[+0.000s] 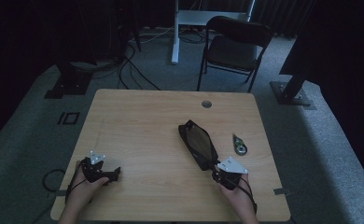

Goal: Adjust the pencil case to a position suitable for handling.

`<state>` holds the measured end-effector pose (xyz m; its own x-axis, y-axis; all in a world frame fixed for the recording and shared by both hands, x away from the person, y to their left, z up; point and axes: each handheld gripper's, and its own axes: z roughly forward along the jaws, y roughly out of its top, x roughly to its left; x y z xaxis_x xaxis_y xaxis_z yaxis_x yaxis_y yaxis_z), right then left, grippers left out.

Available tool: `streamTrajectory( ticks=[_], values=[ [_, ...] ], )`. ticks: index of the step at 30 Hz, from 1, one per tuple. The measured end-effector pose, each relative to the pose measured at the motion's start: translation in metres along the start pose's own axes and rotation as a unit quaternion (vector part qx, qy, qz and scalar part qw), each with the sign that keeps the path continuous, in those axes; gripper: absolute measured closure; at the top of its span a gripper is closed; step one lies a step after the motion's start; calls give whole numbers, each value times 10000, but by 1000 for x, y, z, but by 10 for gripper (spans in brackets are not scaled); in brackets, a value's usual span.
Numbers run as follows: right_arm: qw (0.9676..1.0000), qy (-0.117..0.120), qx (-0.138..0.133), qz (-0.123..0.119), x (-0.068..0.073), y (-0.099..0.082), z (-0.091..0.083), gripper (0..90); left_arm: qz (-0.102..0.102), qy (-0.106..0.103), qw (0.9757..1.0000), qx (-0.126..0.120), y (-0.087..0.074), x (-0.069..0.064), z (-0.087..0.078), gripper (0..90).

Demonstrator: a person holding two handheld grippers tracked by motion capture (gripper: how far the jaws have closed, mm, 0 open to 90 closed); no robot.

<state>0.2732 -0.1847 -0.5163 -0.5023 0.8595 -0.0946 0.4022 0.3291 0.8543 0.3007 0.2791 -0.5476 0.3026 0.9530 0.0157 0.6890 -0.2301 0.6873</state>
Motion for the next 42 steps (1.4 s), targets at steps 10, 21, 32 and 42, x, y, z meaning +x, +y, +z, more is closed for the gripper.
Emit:
streamTrajectory(
  ticks=[10,21,32,42],
  values=[
    [10000,-81,-10,-9,8,-14,-22,731,1,0,10000,0,0,0,0,3],
    [9996,-117,-118,233,18,-24,-35,731,2,0,10000,1,0,0,0,3],
    [9993,36,-257,254,18,-24,-40,552,3,-1,10000,3,0,0,0,3],
    [9971,26,-556,514,-1,-7,-51,370,3,0,10000,2,0,0,0,3]
  ],
)
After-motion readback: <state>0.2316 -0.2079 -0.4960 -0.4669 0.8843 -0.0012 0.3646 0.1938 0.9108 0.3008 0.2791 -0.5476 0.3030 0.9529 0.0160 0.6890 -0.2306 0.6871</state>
